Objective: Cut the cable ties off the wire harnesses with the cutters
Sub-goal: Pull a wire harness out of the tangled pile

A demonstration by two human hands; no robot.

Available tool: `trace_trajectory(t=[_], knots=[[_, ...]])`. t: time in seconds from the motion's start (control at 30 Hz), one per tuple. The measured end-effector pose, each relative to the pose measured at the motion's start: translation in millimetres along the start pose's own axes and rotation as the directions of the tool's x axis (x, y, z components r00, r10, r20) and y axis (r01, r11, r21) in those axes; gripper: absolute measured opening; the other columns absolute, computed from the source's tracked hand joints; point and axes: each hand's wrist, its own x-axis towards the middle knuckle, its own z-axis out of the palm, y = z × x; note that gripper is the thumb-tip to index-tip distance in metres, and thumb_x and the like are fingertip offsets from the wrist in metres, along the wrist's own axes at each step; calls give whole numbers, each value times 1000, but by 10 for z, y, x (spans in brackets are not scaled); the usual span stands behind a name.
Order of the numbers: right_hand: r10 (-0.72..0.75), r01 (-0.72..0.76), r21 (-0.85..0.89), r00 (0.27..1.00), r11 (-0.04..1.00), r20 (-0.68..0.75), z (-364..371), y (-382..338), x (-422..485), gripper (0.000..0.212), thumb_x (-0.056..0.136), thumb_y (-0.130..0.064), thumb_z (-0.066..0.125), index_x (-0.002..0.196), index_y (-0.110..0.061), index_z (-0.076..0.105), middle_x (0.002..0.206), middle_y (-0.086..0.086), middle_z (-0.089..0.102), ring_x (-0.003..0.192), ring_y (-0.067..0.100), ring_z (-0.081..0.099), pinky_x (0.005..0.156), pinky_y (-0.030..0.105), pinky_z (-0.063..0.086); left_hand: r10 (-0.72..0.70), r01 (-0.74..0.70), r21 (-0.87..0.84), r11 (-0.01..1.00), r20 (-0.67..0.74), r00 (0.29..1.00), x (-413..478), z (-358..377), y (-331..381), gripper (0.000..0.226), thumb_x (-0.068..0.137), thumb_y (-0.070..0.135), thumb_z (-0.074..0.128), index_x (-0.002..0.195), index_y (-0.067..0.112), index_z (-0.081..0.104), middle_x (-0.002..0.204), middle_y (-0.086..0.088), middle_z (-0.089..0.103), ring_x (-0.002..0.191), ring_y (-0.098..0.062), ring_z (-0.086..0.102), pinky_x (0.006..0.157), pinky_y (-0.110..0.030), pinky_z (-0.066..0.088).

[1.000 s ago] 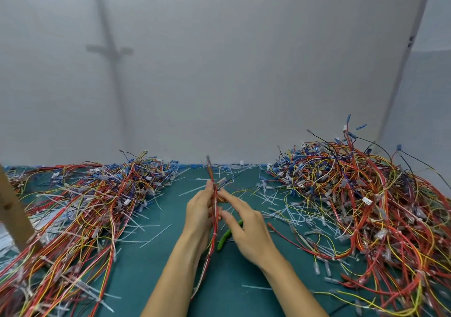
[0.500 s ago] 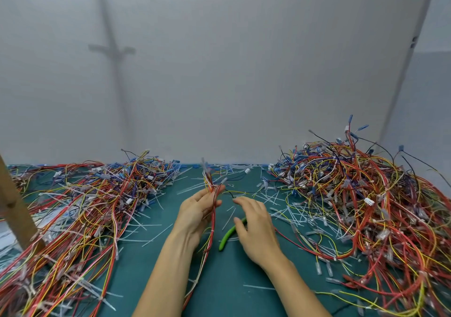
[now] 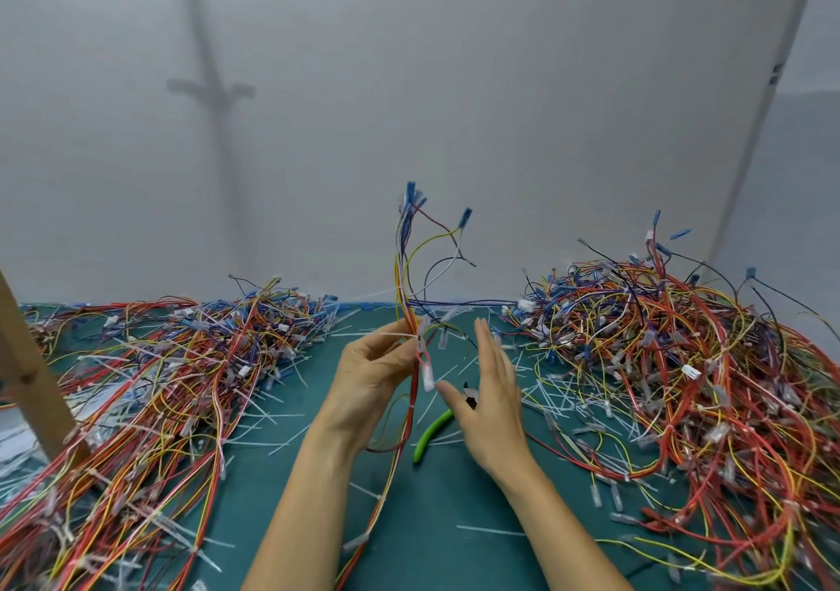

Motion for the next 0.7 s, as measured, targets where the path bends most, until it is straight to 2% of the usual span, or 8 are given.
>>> trace_trajectory(t=[0.07, 0.17, 0.23, 0.33, 0.43, 0.5, 0.6, 0.7], knots=[[-12, 10, 51, 999, 999, 44, 11, -3, -9, 76, 94, -31, 61, 154, -36, 14, 146, -19, 37, 140, 4, 23, 115, 42, 28, 8, -8, 4, 1000, 38, 999, -5, 12, 13, 26, 71, 7, 65, 84, 23, 81, 84, 9, 75, 75, 0, 68, 67, -13, 52], [-49, 54, 212, 998, 976, -29, 25, -91, -35, 50, 98, -13, 56, 137, -42, 43, 105, -15, 60, 103, 3, 56, 93, 27, 44, 47, -47, -14, 999, -5, 999, 21, 21, 21, 25, 63, 15, 75, 87, 24, 81, 86, 1, 76, 78, -8, 69, 71, -18, 53], [0, 62, 341, 984, 938, -179, -10, -162, -28, 40, 98, -5, 54, 116, -41, 58, 87, -11, 65, 82, 4, 63, 79, 21, 48, 77, -76, 24, 997, -90, 993, 37, 15, 1, 32, 58, 27, 80, 90, 24, 80, 90, -1, 76, 76, -12, 65, 75, -23, 52], [110, 40, 514, 960, 857, -257, -102, -224, -1, 27, 97, -5, 54, 104, -29, 66, 78, -3, 68, 50, 12, 55, 56, 30, 50, 133, -106, 127, 986, -227, 965, 49, 8, -70, 25, 64, 27, 80, 89, 27, 80, 94, 3, 77, 82, -16, 65, 79, -31, 54], [132, -24, 618, 983, 786, -130, -218, -250, 21, 19, 97, -4, 55, 103, -14, 70, 74, 5, 71, 35, 11, 30, 39, 22, 33, 170, -130, 138, 982, -336, 926, 75, 6, -126, 22, 76, 10, 75, 80, 31, 80, 90, 10, 76, 85, -20, 68, 69, -24, 58], [100, -118, 656, 993, 745, 65, -272, -242, 29, 19, 97, -1, 52, 103, -5, 70, 71, 11, 72, 28, 9, 28, 33, 16, 24, 156, -134, 82, 988, -417, 896, 104, -19, -139, 20, 79, 4, 74, 81, 23, 80, 93, 2, 76, 78, -15, 71, 64, -21, 56], [85, -292, 592, 932, 751, 352, -282, -225, 13, 19, 96, 1, 51, 98, -3, 70, 74, 16, 73, 28, 13, 43, 32, 17, 31, 171, -161, 64, 985, -496, 851, 133, -55, -147, 18, 80, 1, 74, 92, 15, 77, 98, -6, 74, 71, -5, 69, 60, -18, 54], [121, -338, 543, 911, 769, 395, -226, -244, -17, 21, 96, 1, 52, 94, -9, 71, 85, 13, 75, 49, 19, 65, 42, 23, 47, 218, -176, 132, 976, -494, 842, 140, -57, -165, 20, 80, 0, 74, 93, 14, 78, 91, -2, 74, 69, -2, 66, 61, -17, 53]])
